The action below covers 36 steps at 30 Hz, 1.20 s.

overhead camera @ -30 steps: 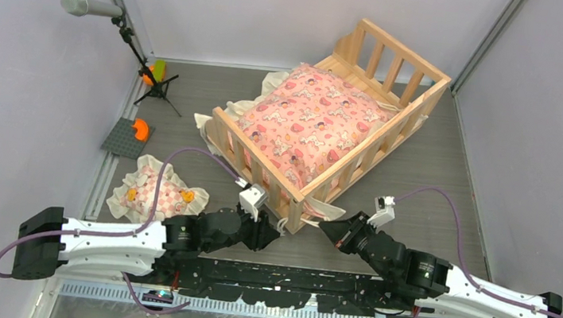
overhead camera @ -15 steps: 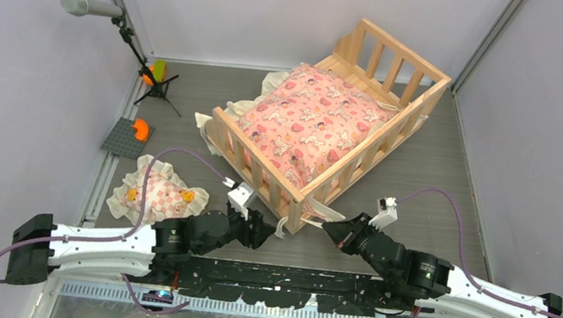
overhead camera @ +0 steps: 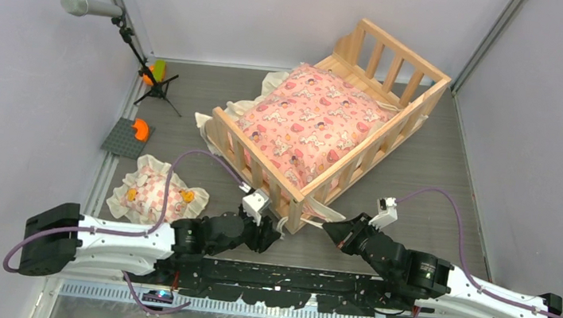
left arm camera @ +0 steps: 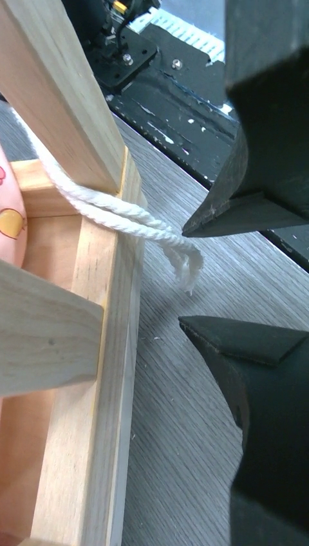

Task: Set up the pet bed
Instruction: Cross the ropes on the bed frame.

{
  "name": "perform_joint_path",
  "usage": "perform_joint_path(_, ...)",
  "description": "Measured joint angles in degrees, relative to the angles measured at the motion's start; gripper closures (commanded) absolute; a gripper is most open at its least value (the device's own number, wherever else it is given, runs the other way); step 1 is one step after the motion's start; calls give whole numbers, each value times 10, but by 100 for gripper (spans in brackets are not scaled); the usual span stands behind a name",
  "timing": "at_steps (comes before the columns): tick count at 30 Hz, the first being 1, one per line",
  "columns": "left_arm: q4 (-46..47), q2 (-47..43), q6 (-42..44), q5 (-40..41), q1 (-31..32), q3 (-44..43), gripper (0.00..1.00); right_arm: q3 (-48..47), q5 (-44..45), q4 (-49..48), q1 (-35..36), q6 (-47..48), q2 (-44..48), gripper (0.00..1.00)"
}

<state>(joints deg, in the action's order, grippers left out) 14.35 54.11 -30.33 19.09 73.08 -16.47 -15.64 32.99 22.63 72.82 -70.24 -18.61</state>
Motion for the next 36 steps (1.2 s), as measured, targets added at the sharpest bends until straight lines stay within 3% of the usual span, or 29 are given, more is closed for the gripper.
perform_joint_path(6, 2, 16, 11, -12, 0, 0, 80, 0, 1, 5, 0, 0, 0, 100)
perform_joint_path(16, 12, 3, 18, -23, 0, 0, 100, 0, 4, 11, 0, 0, 4, 100)
perform_joint_path(23, -14, -19, 26, -25, 0, -1, 100, -10, 16, 35, 1, 0, 5, 100)
perform_joint_path(36, -104, -143, 45, 18, 0, -1, 100, -106, 78, 191, 4, -9, -34, 99)
